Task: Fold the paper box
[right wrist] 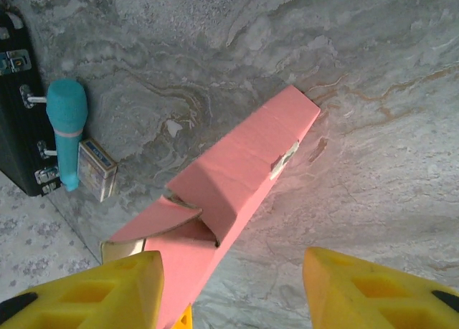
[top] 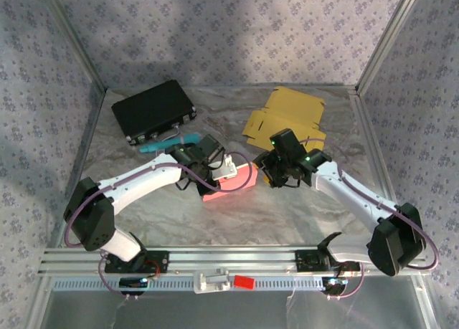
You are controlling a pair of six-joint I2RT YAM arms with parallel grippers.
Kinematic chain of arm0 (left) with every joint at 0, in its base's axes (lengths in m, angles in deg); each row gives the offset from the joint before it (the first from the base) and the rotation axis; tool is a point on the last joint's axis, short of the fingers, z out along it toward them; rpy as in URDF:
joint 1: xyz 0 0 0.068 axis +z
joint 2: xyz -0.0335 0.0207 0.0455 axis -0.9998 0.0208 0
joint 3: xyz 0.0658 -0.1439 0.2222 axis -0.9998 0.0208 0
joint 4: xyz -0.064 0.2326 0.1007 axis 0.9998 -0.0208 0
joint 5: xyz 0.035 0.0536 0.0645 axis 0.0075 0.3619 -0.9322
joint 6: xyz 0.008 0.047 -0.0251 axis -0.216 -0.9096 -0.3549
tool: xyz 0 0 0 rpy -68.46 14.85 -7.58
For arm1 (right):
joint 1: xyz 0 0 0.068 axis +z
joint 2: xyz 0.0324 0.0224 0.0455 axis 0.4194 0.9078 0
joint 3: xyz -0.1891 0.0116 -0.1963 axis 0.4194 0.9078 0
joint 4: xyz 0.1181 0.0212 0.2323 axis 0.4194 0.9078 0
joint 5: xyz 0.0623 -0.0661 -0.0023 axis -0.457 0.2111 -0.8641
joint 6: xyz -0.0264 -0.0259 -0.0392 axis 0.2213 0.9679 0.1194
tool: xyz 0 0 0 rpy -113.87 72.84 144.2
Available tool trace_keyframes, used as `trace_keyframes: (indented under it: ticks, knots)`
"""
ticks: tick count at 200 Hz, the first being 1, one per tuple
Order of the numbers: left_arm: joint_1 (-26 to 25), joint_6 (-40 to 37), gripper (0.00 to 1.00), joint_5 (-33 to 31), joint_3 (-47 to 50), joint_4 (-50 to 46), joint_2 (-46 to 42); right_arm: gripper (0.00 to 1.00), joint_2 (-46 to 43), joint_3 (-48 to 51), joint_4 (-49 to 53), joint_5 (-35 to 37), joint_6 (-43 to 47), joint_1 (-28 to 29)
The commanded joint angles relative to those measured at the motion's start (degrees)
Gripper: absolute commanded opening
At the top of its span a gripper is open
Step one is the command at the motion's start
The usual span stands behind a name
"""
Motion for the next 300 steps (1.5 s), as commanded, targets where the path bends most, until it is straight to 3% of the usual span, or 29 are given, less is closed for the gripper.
trace_keyframes:
  ticks: [1, 92, 181, 204, 229, 255, 286, 300]
  knots:
    - [0.3, 0.6, 0.25, -1.3, -0.5, -2.1, 1.5, 0.53, 0.5, -2.0, 0.7, 2.3, -1.5, 1.1]
    - [0.8, 2.4, 0.36, -1.5, -0.8, 0.5, 0.5, 0.46, 5.1, -1.6, 5.1, 2.0, -0.9, 3.0]
    - [1.0, 2.4, 0.37, -2.5, 0.1, 2.2, -1.8, 0.41, 5.2, -6.2, 9.3, 3.4, 1.6, 3.3]
    - [1.1, 2.0, 0.34, -1.8, 0.5, 2.2, -2.0, 0.44, 5.5, -8.2, 9.8, 2.6, 4.4, 3.4]
    - [1.3, 1.2, 0.3, -1.2, 0.8, 2.2, -2.3, 0.48, 3.1, -12.3, 10.7, 4.4, 16.2, 2.7]
    - [1.3, 0.3, 0.28, -0.5, 0.9, 2.0, -2.7, 0.48, -0.6, -17.0, 12.6, 4.4, 34.7, -0.9]
    - [1.6, -1.3, 0.25, 0.1, 1.1, 1.6, -2.8, 0.47, 0.2, -17.9, 13.3, -8.6, 61.3, -10.5]
    - [1.9, -1.7, 0.24, 0.5, 1.5, 1.3, -3.4, 0.46, 2.4, -19.4, 17.0, -10.1, 70.7, -12.3]
